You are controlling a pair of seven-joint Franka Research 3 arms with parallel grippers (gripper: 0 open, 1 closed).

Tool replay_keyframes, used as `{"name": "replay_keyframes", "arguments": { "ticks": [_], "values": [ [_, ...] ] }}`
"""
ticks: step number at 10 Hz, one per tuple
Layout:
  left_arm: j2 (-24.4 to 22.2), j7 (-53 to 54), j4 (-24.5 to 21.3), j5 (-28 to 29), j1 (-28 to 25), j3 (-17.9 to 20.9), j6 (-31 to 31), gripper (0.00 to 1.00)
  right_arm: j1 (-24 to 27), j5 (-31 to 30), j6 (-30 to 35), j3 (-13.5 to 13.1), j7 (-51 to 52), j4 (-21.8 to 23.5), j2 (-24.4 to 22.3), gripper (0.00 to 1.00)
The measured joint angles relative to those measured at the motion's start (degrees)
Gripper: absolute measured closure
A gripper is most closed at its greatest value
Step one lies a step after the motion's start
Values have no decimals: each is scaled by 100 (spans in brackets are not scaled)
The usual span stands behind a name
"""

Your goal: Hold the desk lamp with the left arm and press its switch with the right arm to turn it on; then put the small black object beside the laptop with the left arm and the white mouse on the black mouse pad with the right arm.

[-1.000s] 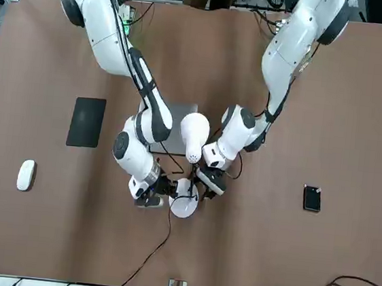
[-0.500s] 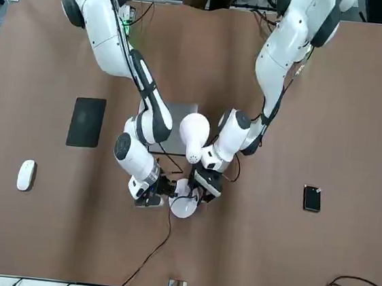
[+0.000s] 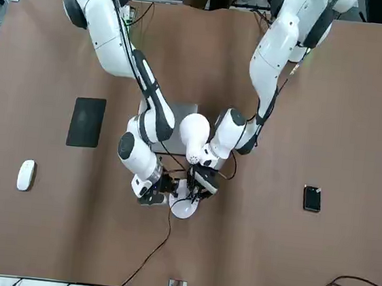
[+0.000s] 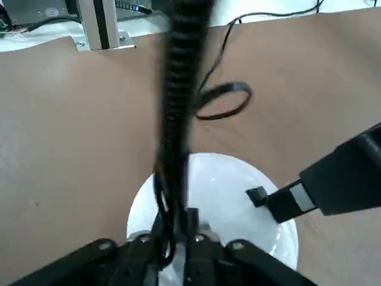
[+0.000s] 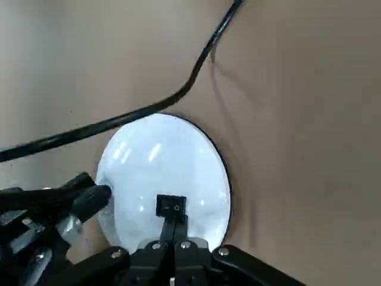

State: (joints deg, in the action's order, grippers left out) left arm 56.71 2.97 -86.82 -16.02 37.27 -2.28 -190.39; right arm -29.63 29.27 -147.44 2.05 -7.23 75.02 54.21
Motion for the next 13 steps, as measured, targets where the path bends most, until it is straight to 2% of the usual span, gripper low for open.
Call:
{"name": "replay_keyframes", "arguments": {
  "ticks": [6,10,13],
  "values": [
    [2,0,2,0,31,35,0,85,5,-30,33,-18,0,-13,-3,99],
    [42,-50,-21,-8,708,673,-1,85,45,-214,497,-216,-1,-48,-210,99],
    [43,-55,-22,-9,731,690,-1,85,-13,-220,497,-212,-23,-39,-215,99]
  ]
}}
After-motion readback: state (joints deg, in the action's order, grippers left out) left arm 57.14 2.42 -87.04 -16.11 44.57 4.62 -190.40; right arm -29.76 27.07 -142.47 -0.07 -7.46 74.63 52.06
